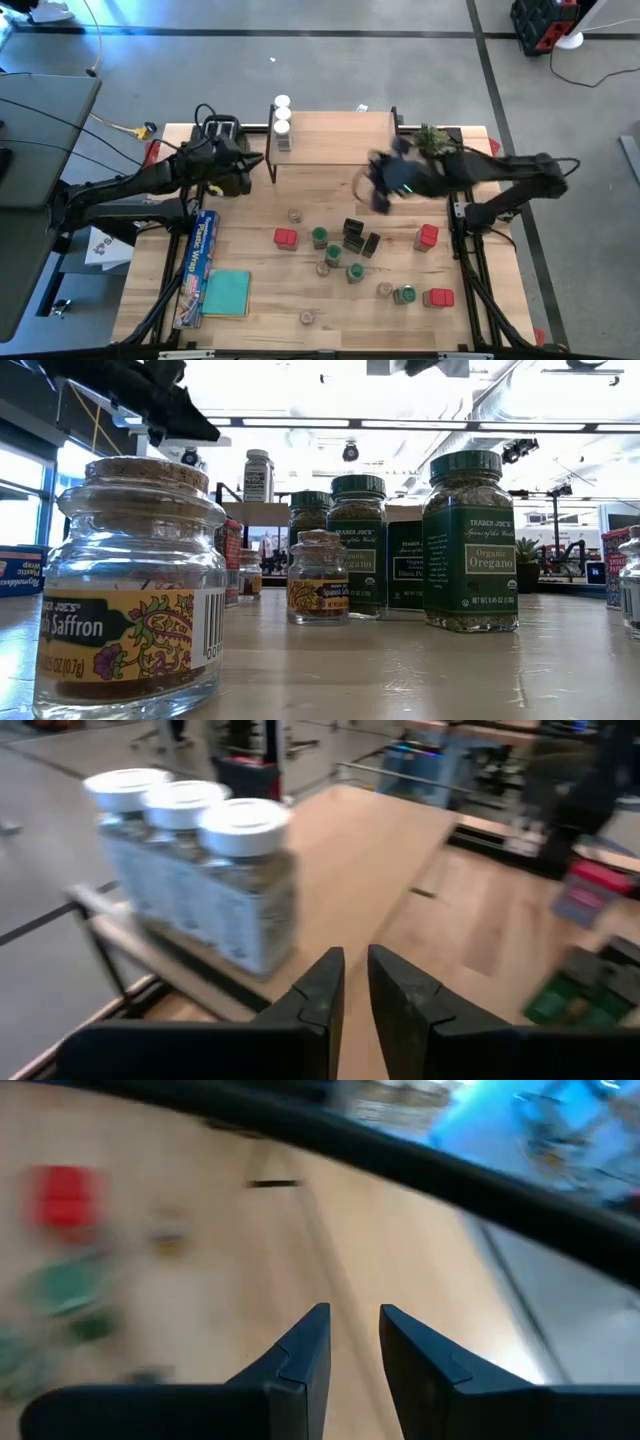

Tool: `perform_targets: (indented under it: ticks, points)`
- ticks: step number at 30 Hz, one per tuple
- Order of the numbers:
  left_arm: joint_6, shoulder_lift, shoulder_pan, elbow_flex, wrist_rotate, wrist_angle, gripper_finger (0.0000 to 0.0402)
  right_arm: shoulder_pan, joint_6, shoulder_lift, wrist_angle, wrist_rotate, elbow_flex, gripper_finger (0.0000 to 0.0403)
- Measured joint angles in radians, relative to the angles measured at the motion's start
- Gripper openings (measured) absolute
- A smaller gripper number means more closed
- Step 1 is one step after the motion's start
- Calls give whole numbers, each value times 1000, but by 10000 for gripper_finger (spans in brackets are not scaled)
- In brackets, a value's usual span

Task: Shelf spices
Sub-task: Put the right green seasoning bottle on the shelf

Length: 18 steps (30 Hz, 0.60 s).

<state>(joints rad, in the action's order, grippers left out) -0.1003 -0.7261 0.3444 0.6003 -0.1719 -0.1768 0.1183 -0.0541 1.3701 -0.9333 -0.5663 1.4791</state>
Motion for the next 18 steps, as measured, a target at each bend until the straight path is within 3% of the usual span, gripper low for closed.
perform_targets:
  ticks: [5,10,18]
  points:
    - [-2,-1,-125,0,-35,-8,24,269,-208,-47,-130,-1,0,84]
    - [-20,-1,-261,0,-70,-23,9,488,-358,13,-132,10,0,84]
    - [-122,-1,-469,0,-183,-108,1,632,-700,108,-192,30,-1,85]
